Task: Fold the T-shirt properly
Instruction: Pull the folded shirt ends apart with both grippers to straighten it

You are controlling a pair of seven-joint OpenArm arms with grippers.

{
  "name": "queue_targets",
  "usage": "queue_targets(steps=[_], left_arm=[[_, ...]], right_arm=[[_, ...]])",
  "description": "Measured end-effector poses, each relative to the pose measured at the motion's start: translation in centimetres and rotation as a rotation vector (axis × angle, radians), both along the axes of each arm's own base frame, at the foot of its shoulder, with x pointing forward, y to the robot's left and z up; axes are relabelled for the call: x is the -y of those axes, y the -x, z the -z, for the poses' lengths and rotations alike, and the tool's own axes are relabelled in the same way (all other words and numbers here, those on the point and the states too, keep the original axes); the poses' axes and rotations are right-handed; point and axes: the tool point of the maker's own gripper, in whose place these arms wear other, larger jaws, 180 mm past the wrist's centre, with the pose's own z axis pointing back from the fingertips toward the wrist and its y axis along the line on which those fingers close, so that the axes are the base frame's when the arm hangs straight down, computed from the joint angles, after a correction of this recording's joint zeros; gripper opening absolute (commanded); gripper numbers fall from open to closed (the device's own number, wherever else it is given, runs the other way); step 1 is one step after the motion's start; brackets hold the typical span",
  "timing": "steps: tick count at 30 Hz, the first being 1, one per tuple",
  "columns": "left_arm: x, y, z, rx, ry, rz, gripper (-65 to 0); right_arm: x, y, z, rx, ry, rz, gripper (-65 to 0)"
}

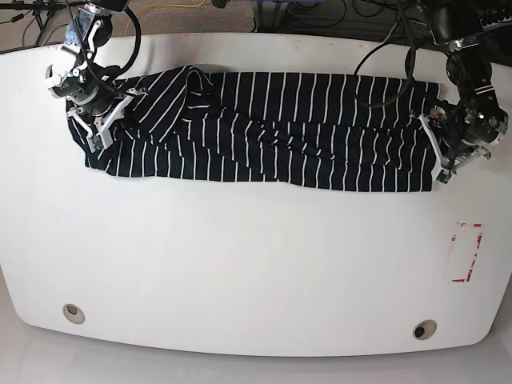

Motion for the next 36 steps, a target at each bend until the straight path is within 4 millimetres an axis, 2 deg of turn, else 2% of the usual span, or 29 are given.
queue_targets(steps=[5, 8, 12, 21, 28, 32, 36], left_arm=[[-1.3, -1.3, -3.4, 0.069, -0.023, -0.046, -24.6], [-1.5, -1.7, -4.2, 0.1, 0.013, -0.063, -22.9], [-2.0, -1.5, -3.9, 0.097, 0.039, -0.092, -22.9], [-2.3, 0.0, 0.1, -0.025, 0.107, -0.135, -22.9], [-1.1, 0.0, 1.7, -0.076, 0.132, -0.11, -23.2], [-0.2, -0.8, 1.5, -0.058, 0.153, -0.095, -28.1], [-0.1, -1.1, 1.4, -0.043, 0.16, -0.093, -38.2]], right_arm=[[0.0, 0.0, 0.0, 0.0, 0.0, 0.0, -60.9], [0.0, 0.0, 0.0, 0.001, -0.001, 0.0, -60.9], [-0.1, 0.0, 0.0, 0.001, -0.002, 0.0, -60.9], [-0.1, 0.0, 0.0, 0.002, -0.005, 0.001, -60.9], [-0.2, 0.0, 0.0, 0.002, -0.007, 0.002, -60.9], [-0.6, 0.0, 0.0, 0.006, -0.017, 0.009, -60.9], [-0.6, 0.0, 0.1, 0.004, -0.017, 0.01, -60.9]])
